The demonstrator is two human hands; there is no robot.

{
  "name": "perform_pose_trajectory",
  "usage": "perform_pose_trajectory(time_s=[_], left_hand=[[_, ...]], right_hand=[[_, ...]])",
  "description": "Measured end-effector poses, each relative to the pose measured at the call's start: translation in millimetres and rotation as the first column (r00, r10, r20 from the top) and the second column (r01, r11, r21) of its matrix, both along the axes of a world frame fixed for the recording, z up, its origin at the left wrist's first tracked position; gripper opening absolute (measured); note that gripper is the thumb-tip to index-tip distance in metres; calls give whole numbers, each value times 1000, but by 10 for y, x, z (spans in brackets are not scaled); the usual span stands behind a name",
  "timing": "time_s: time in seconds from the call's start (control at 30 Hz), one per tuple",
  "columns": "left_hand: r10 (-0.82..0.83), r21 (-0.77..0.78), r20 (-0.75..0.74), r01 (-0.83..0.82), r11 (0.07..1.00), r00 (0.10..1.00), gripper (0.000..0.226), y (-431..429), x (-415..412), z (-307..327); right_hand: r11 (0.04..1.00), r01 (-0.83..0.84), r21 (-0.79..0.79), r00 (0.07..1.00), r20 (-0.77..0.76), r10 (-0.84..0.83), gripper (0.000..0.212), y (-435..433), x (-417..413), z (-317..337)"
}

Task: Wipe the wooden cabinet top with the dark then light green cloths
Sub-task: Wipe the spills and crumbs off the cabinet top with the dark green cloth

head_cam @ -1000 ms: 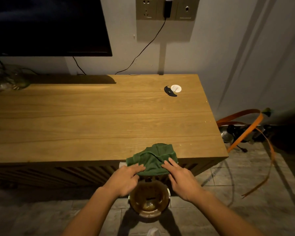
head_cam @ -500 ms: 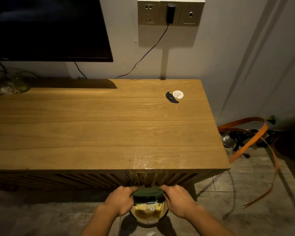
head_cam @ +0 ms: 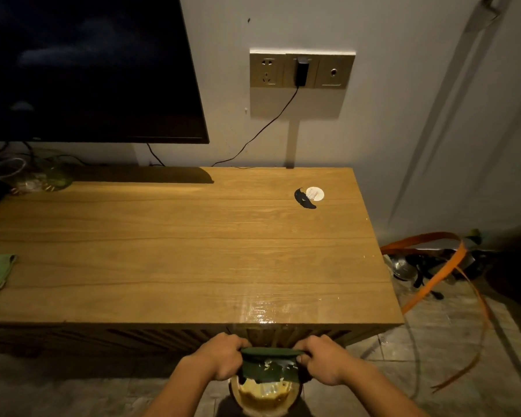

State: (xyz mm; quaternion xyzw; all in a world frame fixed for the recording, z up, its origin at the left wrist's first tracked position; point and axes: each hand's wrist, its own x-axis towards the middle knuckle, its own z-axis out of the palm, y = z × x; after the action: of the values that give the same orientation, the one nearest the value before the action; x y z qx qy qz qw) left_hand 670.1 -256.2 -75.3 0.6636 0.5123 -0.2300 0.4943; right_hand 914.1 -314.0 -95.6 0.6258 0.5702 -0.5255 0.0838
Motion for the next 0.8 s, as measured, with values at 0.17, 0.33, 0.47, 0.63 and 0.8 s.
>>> perform_pose_trajectory(time_s=[0.17, 0.33, 0.47, 0.63, 0.8], left_hand=[[-12, -48, 28, 13, 999, 1000, 51, 263, 73, 302], [-127, 91, 58, 121, 988, 990, 49, 563, 261, 860], [-174, 124, 139, 157, 980, 975, 43, 807, 406, 1343], [-188, 163, 181, 160, 974, 965, 40, 1098, 660, 1631], [-185, 179, 199, 150, 972, 962, 39, 1505, 1079, 1634]], right_hand=[[1000, 20, 12, 1000, -14, -20, 20, 176, 100, 488], [992, 42, 117, 998, 46, -48, 18, 273, 188, 1030], [982, 48, 182, 994, 86, -65, 16, 382, 332, 1465], [974, 82, 213, 990, 92, -103, 14, 570, 619, 1860], [972, 36, 230, 989, 128, -67, 17, 1008, 1027, 1997]])
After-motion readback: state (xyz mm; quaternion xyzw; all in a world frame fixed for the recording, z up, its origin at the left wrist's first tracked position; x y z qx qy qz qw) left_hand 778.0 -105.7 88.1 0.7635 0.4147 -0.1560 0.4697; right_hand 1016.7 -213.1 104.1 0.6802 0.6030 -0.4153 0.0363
